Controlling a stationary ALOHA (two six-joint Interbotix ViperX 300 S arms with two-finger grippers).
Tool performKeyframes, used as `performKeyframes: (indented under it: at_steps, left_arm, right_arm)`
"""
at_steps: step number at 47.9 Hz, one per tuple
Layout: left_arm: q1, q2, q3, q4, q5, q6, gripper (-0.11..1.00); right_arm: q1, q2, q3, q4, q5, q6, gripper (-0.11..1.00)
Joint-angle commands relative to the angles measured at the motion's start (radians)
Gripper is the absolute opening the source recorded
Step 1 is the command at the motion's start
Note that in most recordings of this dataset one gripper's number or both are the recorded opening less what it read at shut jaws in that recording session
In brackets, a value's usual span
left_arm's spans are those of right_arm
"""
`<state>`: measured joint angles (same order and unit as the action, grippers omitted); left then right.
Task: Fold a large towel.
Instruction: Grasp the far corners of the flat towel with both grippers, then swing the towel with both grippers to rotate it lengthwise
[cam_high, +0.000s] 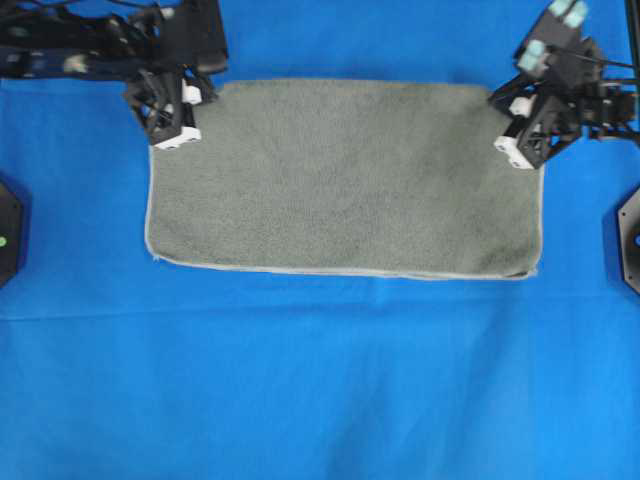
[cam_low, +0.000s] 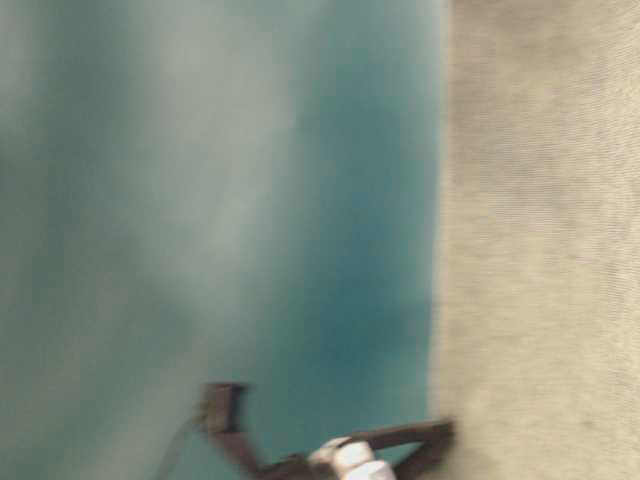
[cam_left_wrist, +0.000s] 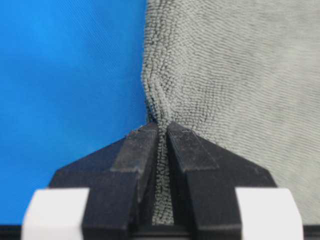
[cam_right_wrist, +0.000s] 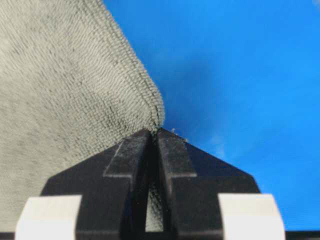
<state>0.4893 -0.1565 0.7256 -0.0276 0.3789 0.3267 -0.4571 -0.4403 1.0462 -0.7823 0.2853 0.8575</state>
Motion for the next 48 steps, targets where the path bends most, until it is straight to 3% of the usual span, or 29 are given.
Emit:
performKeyframes:
  at_steps: [1, 11, 16, 18, 24, 35, 48]
  left_arm:
    - [-0.028, -0.095, -0.026, 0.000, 0.041, -0.005, 0.03]
    - [-0.100, -0.255, -0.072, -0.002, 0.161, -0.018, 0.03]
    - [-0.120, -0.318, -0.075, -0.002, 0.169, -0.172, 0.03]
    - [-0.137, -0.333, -0.071, -0.012, 0.170, -0.187, 0.03]
    - [-0.276, -0.350, -0.078, -0.026, 0.161, -0.287, 0.03]
    - [-0.558, -0.295, -0.123, -0.006, 0.086, -0.508, 0.03]
    - [-0.772, -0.107, -0.288, -0.006, -0.026, -0.591, 0.03]
  right_arm:
    - [0.061, -0.112, -0.051, 0.018, 0.098, -0.002, 0.04]
    - [0.218, -0.293, -0.130, 0.043, 0.321, -0.003, 0.04]
    - [0.236, -0.319, -0.132, 0.046, 0.345, 0.006, 0.04]
    - [0.236, -0.314, -0.133, 0.046, 0.350, 0.009, 0.04]
    - [0.210, -0.264, -0.156, 0.037, 0.339, 0.009, 0.04]
    - [0.080, -0.129, -0.261, 0.008, 0.273, -0.002, 0.04]
    - [0.005, 0.006, -0.370, -0.008, 0.132, -0.028, 0.04]
